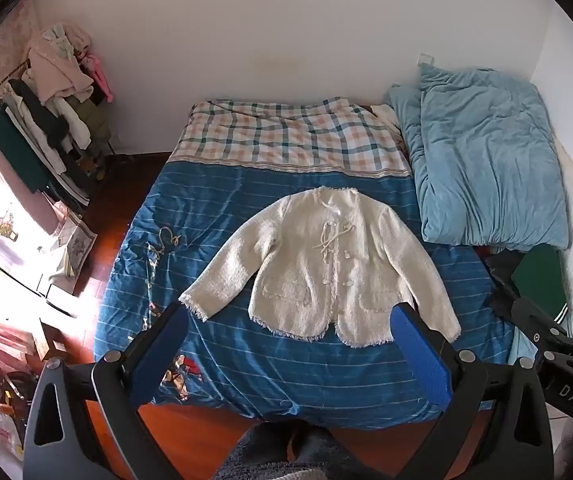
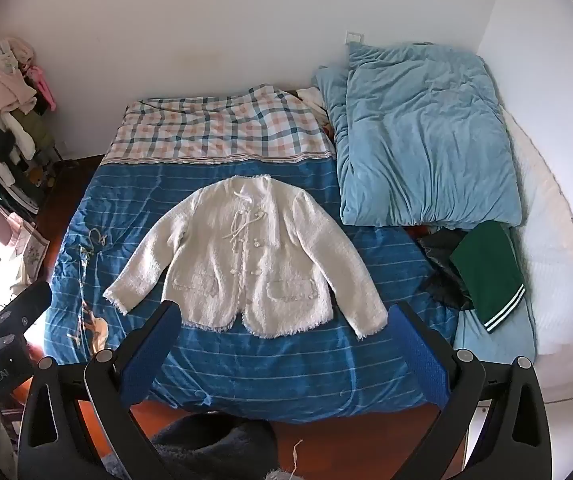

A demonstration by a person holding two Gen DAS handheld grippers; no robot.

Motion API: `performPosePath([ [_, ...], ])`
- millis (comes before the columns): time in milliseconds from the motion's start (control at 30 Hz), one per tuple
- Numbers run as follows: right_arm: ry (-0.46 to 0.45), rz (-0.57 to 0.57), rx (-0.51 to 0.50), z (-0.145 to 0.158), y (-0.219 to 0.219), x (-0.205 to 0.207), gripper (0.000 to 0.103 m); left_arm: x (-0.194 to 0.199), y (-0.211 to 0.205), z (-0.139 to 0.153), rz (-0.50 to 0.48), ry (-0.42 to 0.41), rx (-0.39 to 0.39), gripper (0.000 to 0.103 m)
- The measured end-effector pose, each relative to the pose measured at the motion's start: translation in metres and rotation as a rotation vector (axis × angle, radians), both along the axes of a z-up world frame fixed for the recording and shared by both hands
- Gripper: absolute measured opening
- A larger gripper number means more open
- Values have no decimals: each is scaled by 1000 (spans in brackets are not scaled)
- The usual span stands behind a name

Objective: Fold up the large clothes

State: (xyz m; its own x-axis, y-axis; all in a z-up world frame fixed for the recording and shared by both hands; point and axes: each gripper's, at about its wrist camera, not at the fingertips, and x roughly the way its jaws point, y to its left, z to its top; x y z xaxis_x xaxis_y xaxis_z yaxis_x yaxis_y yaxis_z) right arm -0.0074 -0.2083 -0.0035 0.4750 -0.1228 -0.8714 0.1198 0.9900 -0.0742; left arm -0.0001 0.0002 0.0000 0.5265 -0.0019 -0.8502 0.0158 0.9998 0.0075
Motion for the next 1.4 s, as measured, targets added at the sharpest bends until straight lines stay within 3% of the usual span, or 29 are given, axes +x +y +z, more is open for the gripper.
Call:
performPosePath([
  [1400, -24, 8, -4, 25, 4, 14, 103, 7, 1, 13, 2, -17, -8, 103],
])
